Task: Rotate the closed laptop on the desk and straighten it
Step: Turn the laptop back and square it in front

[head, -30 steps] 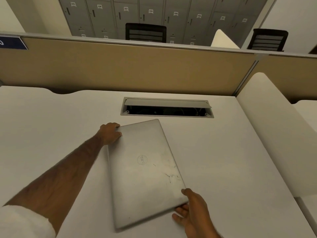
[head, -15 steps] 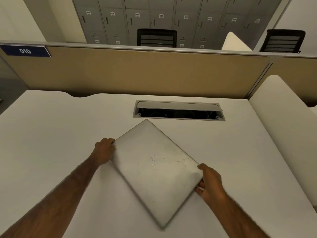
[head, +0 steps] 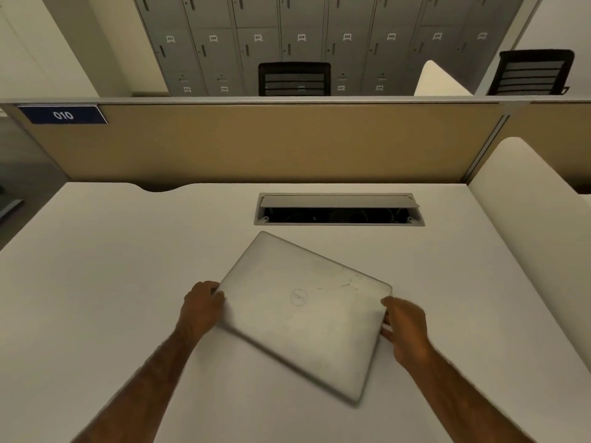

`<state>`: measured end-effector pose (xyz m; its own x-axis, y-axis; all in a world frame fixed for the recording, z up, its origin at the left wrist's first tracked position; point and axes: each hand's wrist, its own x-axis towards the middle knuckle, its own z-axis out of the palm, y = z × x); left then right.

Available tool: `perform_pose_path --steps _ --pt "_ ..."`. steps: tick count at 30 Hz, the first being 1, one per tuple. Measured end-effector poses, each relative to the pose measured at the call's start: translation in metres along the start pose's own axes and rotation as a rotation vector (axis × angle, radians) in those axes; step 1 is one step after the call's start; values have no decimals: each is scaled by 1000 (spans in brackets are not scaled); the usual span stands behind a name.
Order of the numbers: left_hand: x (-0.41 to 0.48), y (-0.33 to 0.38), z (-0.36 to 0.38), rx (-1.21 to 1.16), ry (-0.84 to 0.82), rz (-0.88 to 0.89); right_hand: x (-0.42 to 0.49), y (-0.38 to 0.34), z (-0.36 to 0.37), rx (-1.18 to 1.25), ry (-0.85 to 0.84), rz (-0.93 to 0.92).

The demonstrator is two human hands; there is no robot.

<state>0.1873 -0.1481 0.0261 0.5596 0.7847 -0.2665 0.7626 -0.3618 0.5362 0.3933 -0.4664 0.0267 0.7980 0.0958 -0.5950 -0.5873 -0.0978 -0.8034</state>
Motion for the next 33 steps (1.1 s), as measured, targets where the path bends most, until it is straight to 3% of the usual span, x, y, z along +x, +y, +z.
perform_pose_path --steps 7,14,33 --pt "4 34 -4 -124 -39 53 -58 51 2 -169 16 -31" --pt "-2 29 4 -188 22 -10 -51 31 4 -91 1 -46" --pt "-46 23 28 -267 74 -83 12 -18 -10 -293 -29 -40"
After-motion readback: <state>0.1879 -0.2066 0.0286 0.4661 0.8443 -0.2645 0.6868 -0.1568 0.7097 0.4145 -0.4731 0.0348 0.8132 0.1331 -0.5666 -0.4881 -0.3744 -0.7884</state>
